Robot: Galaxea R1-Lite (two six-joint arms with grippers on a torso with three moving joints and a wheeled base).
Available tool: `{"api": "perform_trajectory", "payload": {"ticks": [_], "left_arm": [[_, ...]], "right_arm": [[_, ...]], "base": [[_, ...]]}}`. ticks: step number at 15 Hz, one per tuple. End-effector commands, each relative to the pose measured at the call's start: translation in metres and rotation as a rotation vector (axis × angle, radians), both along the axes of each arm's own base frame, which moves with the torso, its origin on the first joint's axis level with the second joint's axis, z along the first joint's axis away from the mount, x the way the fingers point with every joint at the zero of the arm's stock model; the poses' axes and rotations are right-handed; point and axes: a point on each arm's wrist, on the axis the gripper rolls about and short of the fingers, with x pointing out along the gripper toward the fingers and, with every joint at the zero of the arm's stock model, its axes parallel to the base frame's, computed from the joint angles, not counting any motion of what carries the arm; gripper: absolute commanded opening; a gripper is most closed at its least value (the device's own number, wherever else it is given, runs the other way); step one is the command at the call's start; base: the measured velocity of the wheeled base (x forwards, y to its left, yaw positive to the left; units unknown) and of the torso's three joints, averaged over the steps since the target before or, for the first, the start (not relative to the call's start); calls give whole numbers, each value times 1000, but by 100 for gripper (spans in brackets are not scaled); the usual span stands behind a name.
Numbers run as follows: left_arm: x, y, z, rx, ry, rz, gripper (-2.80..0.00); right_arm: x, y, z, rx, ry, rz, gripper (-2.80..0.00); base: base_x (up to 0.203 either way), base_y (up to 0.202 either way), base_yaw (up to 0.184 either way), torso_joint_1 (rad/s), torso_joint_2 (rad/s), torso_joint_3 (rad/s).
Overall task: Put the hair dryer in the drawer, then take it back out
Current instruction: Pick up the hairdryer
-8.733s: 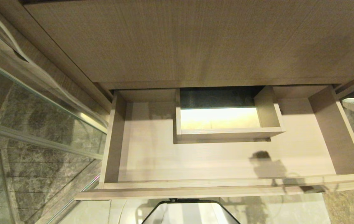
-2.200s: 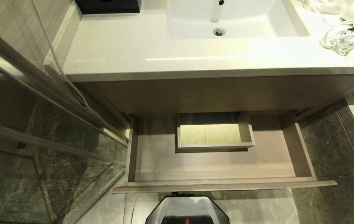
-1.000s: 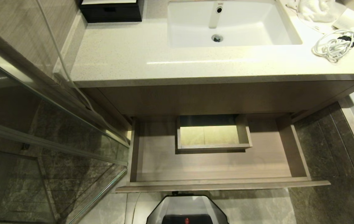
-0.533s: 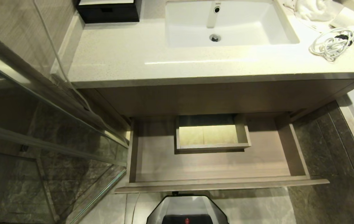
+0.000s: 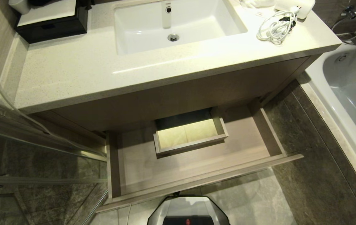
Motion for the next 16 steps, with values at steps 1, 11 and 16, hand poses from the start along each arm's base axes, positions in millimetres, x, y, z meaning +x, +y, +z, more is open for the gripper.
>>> {"api": "perform_trajectory", "payload": {"ticks": [1, 11, 16], "left_arm": [[0, 0, 0, 0, -1, 0, -280], [0, 0, 0, 0, -1, 0, -280], [0, 0, 0, 0, 0, 0, -280]], "right_arm": [[0, 0, -12, -2, 1, 0, -280], [0, 0, -12, -2, 1, 1, -280], [0, 0, -12, -2, 1, 1, -280]], "base": [[0, 0, 0, 0, 0, 0], [0, 0, 0, 13, -24, -11], [0, 0, 0, 96, -192, -90]]}}
